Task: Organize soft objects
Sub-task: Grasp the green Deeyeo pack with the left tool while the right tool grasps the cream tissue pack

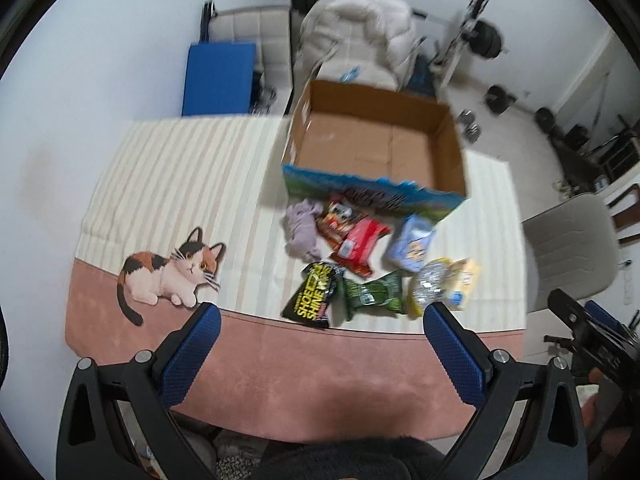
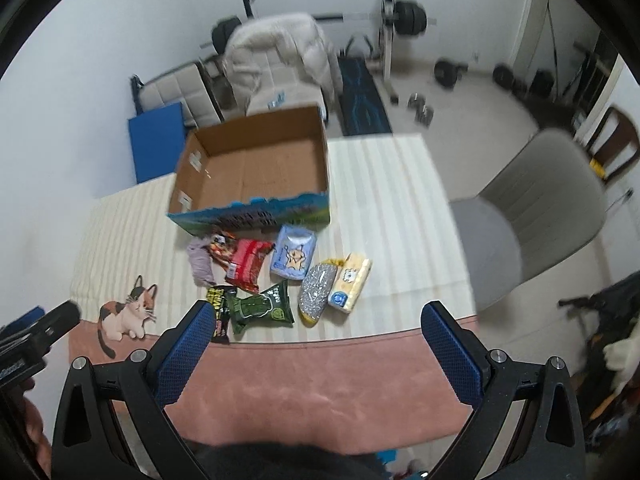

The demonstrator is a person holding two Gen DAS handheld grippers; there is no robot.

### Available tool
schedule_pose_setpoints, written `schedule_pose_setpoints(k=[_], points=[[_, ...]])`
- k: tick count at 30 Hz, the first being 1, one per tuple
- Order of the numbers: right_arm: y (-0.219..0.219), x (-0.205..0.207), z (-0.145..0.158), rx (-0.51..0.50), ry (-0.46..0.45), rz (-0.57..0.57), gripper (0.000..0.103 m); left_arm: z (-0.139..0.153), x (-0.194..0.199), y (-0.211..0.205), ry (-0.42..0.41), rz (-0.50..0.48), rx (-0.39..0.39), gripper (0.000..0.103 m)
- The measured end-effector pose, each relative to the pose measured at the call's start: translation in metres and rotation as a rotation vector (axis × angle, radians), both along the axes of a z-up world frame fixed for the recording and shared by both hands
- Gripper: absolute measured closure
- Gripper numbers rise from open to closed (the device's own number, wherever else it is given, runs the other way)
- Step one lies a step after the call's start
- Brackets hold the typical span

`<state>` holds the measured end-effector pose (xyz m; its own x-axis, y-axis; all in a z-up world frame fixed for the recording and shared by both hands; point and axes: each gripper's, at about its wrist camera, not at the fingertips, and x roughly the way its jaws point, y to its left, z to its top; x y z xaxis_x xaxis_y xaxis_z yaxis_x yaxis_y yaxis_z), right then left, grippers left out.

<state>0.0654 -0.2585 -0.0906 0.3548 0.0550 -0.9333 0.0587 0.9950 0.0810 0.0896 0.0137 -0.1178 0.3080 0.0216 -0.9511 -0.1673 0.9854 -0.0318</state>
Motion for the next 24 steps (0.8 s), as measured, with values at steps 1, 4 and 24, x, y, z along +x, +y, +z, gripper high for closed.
schedule_pose_setpoints(k=[1,4,24], points=[[-0.002,0.014,-0.026,0.004,0.036,0.000,0.001,-0.015,0.008,0.000,0.021,0.009,0.016,0.000],[-0.004,0.047,-0.094,0.004,0.139,0.004,0.015,-0.060,0.028,-0.002,0.085,0.008,0.055,0.000],[-0.068,0.086,-0.255,0.037,0.462,-0.094,0.052,-0.261,0.068,-0.135,0.353,-0.888,0.385,0.015]])
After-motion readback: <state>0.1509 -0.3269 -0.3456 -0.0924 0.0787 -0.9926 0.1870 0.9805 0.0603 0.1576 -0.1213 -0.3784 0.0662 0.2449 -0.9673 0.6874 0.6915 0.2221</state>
